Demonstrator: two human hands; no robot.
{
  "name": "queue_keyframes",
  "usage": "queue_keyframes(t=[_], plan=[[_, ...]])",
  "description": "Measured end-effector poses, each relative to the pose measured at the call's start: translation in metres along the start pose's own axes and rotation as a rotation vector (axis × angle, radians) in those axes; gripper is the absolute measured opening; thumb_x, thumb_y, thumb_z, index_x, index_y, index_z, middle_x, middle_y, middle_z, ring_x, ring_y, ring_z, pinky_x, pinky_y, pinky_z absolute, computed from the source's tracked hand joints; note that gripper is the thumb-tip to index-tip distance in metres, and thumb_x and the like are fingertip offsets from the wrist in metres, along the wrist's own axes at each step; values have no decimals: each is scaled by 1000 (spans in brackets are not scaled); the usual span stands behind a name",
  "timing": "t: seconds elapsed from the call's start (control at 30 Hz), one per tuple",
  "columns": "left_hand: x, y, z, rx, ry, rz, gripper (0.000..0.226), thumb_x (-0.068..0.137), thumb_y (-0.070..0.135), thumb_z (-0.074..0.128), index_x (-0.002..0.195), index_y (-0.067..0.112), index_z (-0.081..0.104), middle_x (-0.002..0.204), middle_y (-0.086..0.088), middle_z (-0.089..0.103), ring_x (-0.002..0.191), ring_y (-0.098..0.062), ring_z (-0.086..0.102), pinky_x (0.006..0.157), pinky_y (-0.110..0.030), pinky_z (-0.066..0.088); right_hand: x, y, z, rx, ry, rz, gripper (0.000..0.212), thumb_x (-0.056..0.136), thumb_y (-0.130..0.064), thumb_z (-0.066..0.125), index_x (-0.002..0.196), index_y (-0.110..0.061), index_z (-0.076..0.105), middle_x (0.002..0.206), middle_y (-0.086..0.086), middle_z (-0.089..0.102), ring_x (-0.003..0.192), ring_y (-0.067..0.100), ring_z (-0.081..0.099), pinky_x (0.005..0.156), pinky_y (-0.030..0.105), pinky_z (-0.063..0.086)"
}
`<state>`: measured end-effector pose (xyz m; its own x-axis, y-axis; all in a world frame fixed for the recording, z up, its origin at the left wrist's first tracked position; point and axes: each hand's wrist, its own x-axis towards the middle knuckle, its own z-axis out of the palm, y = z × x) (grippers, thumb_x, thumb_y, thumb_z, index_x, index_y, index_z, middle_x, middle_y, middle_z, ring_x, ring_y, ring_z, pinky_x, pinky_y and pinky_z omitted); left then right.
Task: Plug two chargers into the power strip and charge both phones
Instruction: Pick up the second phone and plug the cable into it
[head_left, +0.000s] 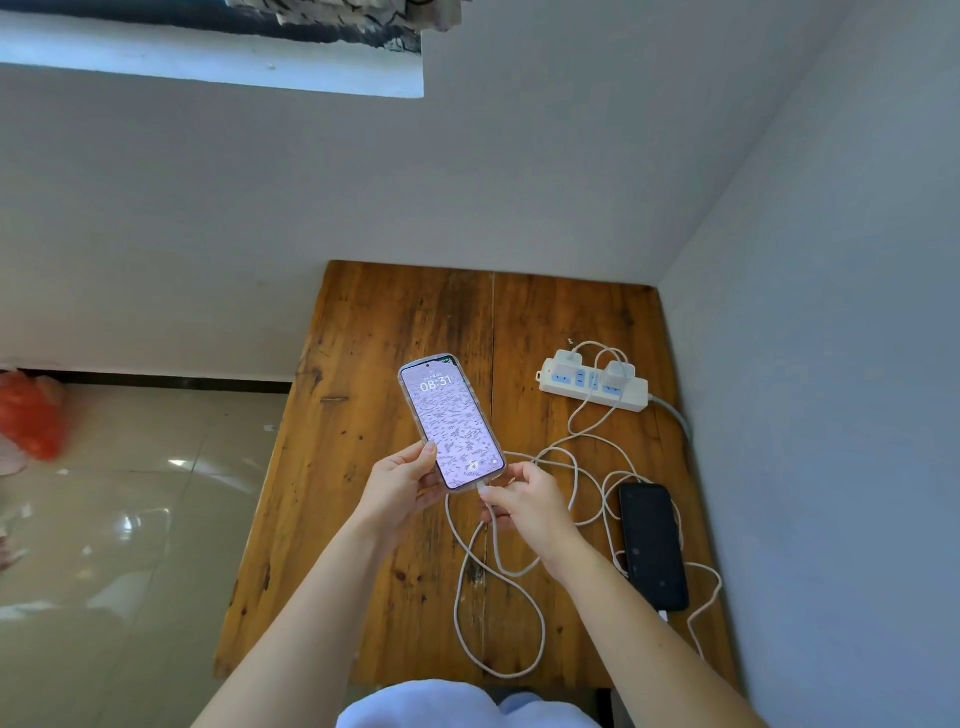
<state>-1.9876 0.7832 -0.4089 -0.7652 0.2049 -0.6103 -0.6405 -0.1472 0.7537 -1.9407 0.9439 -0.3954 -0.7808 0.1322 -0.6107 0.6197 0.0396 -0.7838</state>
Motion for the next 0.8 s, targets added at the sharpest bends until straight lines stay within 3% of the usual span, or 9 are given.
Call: queue_keyframes(t=[0.27,0.5,0.8], plan=[[4,-3,-4,33,-39,-49,19,97,22,49,108,23,64,101,-2,75,91,-15,71,69,-26,54,6,4,-1,-48,2,-46,49,83,-13,71,123,-22,45,93,-5,68,82,11,68,56,14,53],[9,-10,-8,68,-80,-124,22,98,19,46,114,24,62,104,-2,74,92,-15,70,74,-30,53,12,14,-4,-89,-5,-3,48,82,-14,72,121,-21,46,104,2,68,84,11,68,62,16,54],[17,-20,-10,90,-84,-176,29,99,13,44,116,29,62,107,-1,73,97,-16,69,80,-33,52,25,30,-3,-133,-12,62,49,79,-13,75,118,-23,46,100,1,67,82,12,69,60,14,53]])
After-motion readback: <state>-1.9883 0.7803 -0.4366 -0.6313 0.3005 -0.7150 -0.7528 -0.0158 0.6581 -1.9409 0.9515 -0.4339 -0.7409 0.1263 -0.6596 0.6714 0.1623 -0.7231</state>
